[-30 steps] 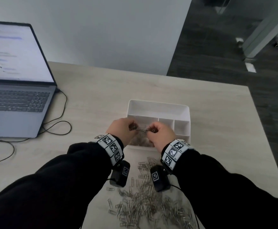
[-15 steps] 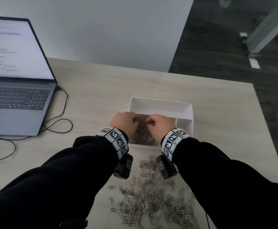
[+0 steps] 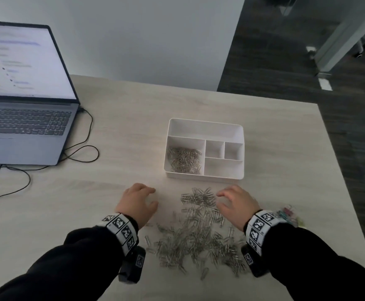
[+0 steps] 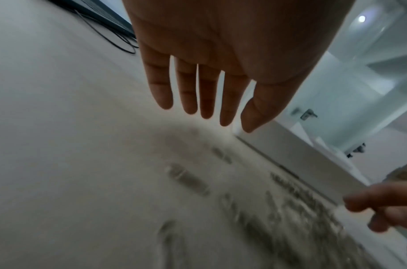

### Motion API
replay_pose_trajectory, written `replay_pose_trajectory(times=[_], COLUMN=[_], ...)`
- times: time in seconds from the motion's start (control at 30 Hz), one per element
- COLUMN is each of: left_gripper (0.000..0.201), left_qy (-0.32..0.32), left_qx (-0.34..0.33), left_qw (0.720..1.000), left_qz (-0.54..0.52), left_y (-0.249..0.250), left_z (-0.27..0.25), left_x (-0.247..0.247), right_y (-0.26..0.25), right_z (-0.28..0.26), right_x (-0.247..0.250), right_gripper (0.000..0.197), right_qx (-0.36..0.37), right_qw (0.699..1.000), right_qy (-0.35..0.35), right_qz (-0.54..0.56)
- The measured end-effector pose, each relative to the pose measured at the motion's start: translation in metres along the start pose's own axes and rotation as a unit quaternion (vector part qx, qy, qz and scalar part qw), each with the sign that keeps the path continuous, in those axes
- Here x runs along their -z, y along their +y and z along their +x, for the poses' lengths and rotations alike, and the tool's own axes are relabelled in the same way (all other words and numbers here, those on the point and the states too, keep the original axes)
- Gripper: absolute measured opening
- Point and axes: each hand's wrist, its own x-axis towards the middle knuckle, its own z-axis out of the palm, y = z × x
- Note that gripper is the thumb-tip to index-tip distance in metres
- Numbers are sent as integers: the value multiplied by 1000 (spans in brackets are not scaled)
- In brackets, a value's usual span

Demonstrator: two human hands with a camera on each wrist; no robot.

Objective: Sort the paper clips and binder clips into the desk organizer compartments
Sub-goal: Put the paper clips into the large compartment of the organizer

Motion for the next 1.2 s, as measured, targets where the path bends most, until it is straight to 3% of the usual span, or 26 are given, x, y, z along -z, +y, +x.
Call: replay_pose_trajectory(times=[0.1, 0.23, 0.43, 0.6, 0.67, 0.77, 0.87, 0.93, 1.2], left_gripper=[54, 60, 58, 61, 66, 77, 89, 90, 95], left_qy=[-10, -17, -26, -38, -4, 20, -7, -33, -89], left_qx=[41, 30, -17, -29, -19, 11, -3, -39, -180], left_qw=[998, 998, 996, 996, 997, 998, 998, 994, 970], left_qz=[43, 49, 86, 70, 70, 55, 66, 94, 135], left_y=[-11, -8, 8, 4, -2, -7, -2, 6, 33], left_z=[-20, -40, -51, -53, -53, -52, -51, -53, -63], left_x=[-18, -34, -56, -58, -59, -63, -71, -79, -96], right_y=[3, -16, -48, -26, -11, 17, 40, 47, 27], right_z=[-11, -3, 9, -27, -38, -48, -48, -47, -80], right_x=[-13, -29, -52, -65, -60, -42, -27, -29, -55], right_gripper=[59, 78, 76, 67, 64, 63, 70, 74, 73], right_qx=[6, 23, 95, 176, 154, 26, -80, -94, 92], right_qw=[999, 995, 986, 969, 976, 993, 994, 993, 994], right_qy=[-20, -22, -34, -65, -42, 33, 43, 19, -37], right_qz=[-35, -94, -134, -160, -148, -108, -68, -64, -55])
